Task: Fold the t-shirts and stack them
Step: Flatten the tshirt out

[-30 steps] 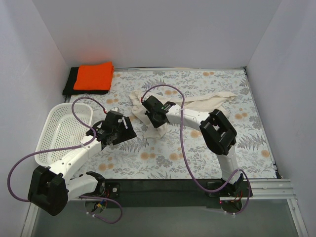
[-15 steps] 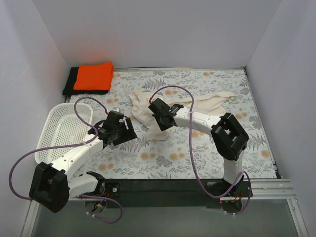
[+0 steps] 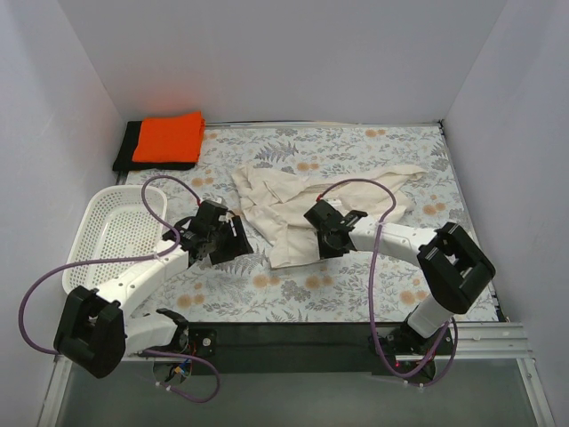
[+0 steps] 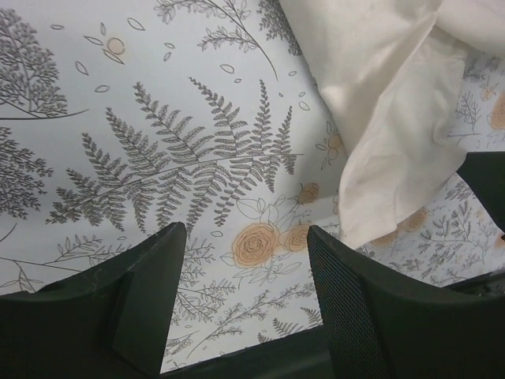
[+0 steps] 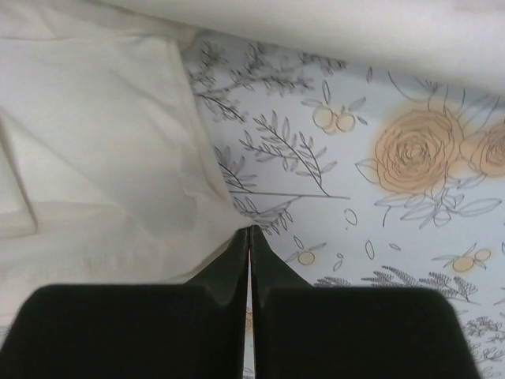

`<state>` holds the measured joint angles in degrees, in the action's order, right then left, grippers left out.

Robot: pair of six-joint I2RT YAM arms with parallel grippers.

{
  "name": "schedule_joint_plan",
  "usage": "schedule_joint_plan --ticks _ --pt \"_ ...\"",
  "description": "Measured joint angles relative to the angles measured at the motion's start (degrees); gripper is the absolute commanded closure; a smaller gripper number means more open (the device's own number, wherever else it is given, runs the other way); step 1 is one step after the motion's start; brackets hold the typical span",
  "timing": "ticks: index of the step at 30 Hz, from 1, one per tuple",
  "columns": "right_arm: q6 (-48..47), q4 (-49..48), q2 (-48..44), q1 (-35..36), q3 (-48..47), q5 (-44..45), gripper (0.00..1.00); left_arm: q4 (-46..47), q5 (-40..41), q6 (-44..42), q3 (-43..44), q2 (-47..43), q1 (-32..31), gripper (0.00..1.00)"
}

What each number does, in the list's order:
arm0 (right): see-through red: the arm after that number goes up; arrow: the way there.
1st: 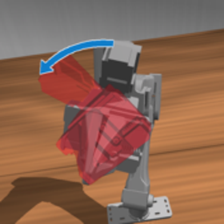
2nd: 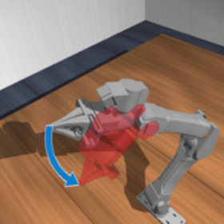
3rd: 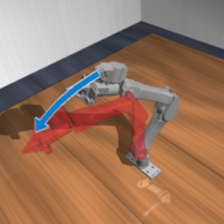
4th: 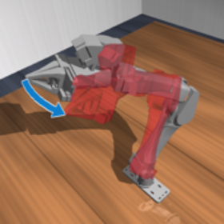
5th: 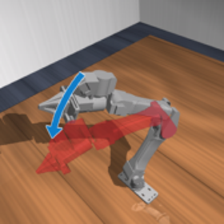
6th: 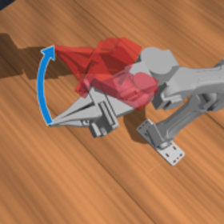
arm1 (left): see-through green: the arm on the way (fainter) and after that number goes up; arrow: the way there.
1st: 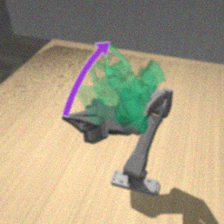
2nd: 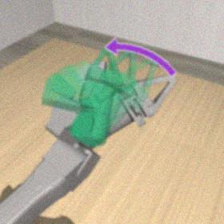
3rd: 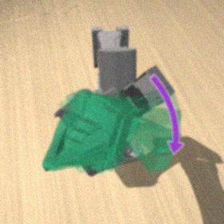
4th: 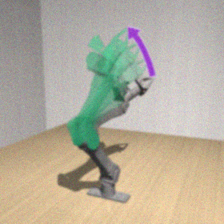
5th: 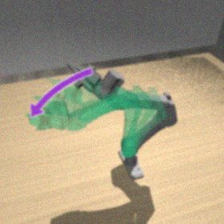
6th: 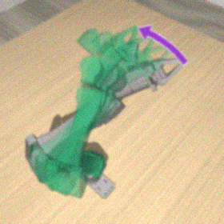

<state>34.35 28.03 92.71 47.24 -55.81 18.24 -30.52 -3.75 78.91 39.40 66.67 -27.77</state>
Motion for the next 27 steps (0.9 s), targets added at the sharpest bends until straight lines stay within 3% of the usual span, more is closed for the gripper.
schedule_joint_plan --ticks 10,20,27 --pt "4.6 -4.1 -4.6 -0.5 8.0 -4.5 0.99 1.0 -2.3 4.2 0.0 1.4 -5.2 0.41" --pt "3.6 -7.2 -6.8 -0.5 10.7 -7.7 0.99 4.9 -1.2 15.7 0.5 8.3 -12.7 0.40" --pt "2.4 -8.8 -7.5 -0.5 11.9 -8.9 0.99 9.7 0.0 21.2 0.4 11.7 -14.5 0.43"
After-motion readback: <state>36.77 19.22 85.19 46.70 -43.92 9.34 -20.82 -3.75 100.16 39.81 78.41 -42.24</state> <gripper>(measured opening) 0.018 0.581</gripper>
